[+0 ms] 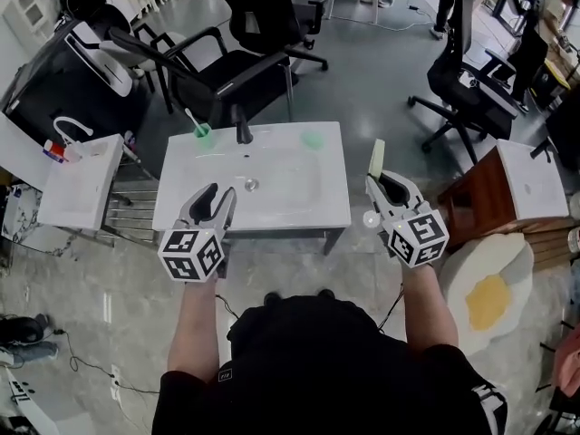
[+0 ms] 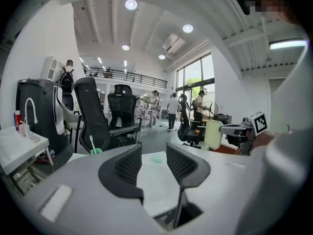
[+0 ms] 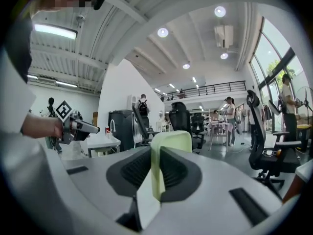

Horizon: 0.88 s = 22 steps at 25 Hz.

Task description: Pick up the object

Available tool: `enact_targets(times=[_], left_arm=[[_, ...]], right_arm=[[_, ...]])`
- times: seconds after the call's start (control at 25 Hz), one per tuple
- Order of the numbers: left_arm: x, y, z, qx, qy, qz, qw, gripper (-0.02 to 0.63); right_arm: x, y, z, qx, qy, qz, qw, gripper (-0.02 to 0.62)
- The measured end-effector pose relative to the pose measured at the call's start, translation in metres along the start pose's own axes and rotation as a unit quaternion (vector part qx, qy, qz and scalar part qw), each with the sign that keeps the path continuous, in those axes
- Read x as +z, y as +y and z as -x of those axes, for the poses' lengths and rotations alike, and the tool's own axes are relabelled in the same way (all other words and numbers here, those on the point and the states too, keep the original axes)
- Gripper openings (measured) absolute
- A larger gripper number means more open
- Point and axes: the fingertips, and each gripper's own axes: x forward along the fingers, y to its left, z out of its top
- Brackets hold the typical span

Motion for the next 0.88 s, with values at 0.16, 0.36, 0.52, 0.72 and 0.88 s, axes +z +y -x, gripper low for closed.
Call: enact_targets(times=[0.16,0.36,0.52,0.72,0.88], left_arm=[[0.011,0.018,0.004,-0.003,-0.013,-0.009,0.9999,0.167],[0.017,0.041,0.007,-0.003,-0.022,-0.002,0.9998,0.167],[0.015,0.052,0.008,-0.005,-0.021,-0.001,0.9998,0.166],[0.008,0.063,0.010,-0.006,-0.015,0.006,0.9998,0.163],[-0.003,0.075,0.013,-0.004,-0.008,0.015,0.9998,0.161]], right_arm=[[0.022,0.012,-0.010,0.006,-0.027,-0.009,1.000,0.062],[0.021,0.036,-0.029,0.016,-0.017,-0.007,1.000,0.061],[0.014,0.047,-0.039,0.019,-0.004,-0.013,1.000,0.061],[0.008,0.058,-0.050,0.024,0.008,-0.018,1.000,0.061],[0.001,0.068,-0.057,0.029,0.019,-0.023,0.999,0.061]])
